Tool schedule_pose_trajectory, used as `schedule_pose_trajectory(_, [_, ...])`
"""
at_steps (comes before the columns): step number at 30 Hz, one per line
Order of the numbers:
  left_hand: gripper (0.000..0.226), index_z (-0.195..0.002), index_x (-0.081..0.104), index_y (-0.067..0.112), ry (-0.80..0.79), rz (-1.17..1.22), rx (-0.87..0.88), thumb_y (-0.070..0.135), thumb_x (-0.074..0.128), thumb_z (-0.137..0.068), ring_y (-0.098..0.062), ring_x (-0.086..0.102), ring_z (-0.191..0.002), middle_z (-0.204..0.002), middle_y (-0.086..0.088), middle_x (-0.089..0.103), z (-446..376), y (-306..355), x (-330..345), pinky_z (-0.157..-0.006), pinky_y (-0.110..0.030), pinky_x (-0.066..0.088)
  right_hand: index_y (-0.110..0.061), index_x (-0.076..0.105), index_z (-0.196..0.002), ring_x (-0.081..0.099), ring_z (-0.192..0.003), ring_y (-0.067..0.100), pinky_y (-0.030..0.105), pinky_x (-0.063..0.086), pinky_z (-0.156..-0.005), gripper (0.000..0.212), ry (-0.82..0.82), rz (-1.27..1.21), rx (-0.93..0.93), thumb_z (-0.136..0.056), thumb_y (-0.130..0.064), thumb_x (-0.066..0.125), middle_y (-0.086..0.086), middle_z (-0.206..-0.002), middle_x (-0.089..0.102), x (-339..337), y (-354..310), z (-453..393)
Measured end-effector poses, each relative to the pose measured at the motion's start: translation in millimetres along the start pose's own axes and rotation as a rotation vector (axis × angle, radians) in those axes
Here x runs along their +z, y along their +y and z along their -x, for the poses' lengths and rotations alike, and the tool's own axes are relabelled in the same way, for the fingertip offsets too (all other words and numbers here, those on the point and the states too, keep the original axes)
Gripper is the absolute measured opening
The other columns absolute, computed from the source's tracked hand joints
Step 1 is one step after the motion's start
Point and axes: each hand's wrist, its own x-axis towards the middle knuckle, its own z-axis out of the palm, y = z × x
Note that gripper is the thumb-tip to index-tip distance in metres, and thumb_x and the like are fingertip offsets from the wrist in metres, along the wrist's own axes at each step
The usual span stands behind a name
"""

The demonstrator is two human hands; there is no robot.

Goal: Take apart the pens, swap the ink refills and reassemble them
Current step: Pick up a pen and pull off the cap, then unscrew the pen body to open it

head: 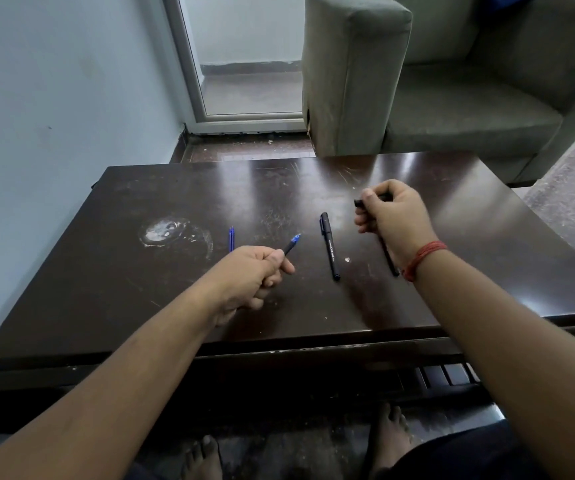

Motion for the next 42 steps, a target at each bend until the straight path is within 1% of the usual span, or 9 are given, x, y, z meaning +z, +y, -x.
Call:
schedule_pose_trajectory(3, [0.029,-0.099,0.058,0.003,0.108,0.141,0.027,0.018,0.035,-0.109,-0.006,0.02,-0.04,-0.06,0.0,0.039,-8.7,0.2,0.2,-0.036,-0.016,0.016,-0.013,0.053,-0.081,0.065,-0.062,0.019,0.031,0.054,-0.059,0.016,-0.064,0.344,-0.104,-0.091,-0.013,0.066,0.008,-0.074,0.069,3.9,7.3,10.0])
schedule_pose_trajectory(9, [0.025,-0.113,0.057,0.0,0.209,0.243,0.048,0.009,0.034,-0.107,-0.007,0.033,-0.041,-0.068,-0.004,0.05,-14.4,-1.5,6.3,-0.037,-0.019,0.027,-0.015,0.047,-0.079,0.057,-0.08,0.026,0.031,0.036,-0.064,0.02,-0.238,0.978,-0.406,-0.089,-0.021,0.063,0.001,-0.078,0.054,42.5,24.7,28.4])
schedule_pose_trajectory(16, [0.025,-0.112,0.059,0.002,0.233,0.231,0.074,0.01,0.035,-0.107,-0.007,0.034,-0.042,-0.07,-0.004,0.051,-15.9,-1.7,9.4,-0.037,-0.02,0.028,-0.017,0.041,-0.087,0.057,-0.086,0.033,0.032,0.039,-0.067,0.021,-0.269,1.06,-0.471,-0.092,-0.018,0.062,0.01,-0.106,0.05,63.5,37.4,28.6])
schedule_pose_trajectory(23, [0.026,-0.112,0.06,0.003,0.223,0.194,0.073,0.011,0.036,-0.107,-0.007,0.035,-0.044,-0.071,-0.004,0.052,-12.0,-3.4,11.2,-0.038,-0.02,0.029,-0.017,0.042,-0.088,0.062,-0.091,0.034,0.039,0.05,-0.071,0.017,-0.27,1.182,-0.468,-0.092,-0.008,0.055,0.011,-0.101,0.057,73.2,40.5,24.8])
schedule_pose_trajectory(29, [0.026,-0.112,0.06,0.003,0.224,0.163,0.086,0.011,0.037,-0.107,-0.007,0.036,-0.044,-0.072,-0.004,0.053,-12.3,-3.1,9.9,-0.038,-0.02,0.03,-0.008,0.058,-0.094,0.062,-0.089,0.034,0.035,0.042,-0.062,0.011,-0.214,1.331,-0.503,-0.096,-0.017,0.054,0.012,-0.093,0.064,69.9,35.9,23.5])
schedule_pose_trajectory(32, [0.026,-0.114,0.06,0.004,0.233,0.119,0.084,0.013,0.037,-0.107,-0.008,0.036,-0.047,-0.072,-0.003,0.054,-13.7,-5.1,7.4,-0.04,-0.021,0.03,-0.011,0.06,-0.093,0.055,-0.075,0.024,0.029,0.037,-0.062,0.024,-0.167,1.221,-0.458,-0.099,-0.031,0.049,0.007,-0.084,0.061,64.4,22.0,14.2])
schedule_pose_trajectory(35, [0.024,-0.112,0.062,0.011,0.252,-0.077,0.137,0.018,0.039,-0.107,-0.008,0.039,-0.048,-0.072,0.0,0.06,-16.4,-9.0,4.3,-0.045,-0.024,0.033,-0.015,0.059,-0.091,0.058,-0.068,0.015,0.026,0.04,-0.055,0.025,-0.16,0.83,-0.274,-0.1,-0.037,0.049,-0.002,-0.076,0.062,53.5,2.6,11.4])
schedule_pose_trajectory(39, [0.015,-0.093,0.059,0.021,0.274,-0.683,0.36,0.02,0.047,-0.102,-0.002,0.053,-0.055,-0.076,0.005,0.069,-14.8,-13.5,5.8,-0.058,-0.026,0.043,-0.013,0.06,-0.096,0.062,-0.064,0.018,0.031,0.052,-0.057,0.028,-0.423,0.386,0.039,-0.098,-0.04,0.053,0.004,-0.077,0.067,40.5,-1.8,20.4])
schedule_pose_trajectory(42, [0.01,-0.091,0.052,0.022,0.243,-0.924,0.432,0.025,0.049,-0.1,-0.021,0.061,-0.071,-0.08,0.001,0.066,-13.5,-17.7,8.7,-0.067,-0.042,0.053,-0.004,0.061,-0.094,0.057,-0.057,0.021,0.031,0.048,-0.049,0.027,-0.615,0.403,0.095,-0.099,-0.031,0.056,0.008,-0.07,0.063,33.2,4.3,24.7])
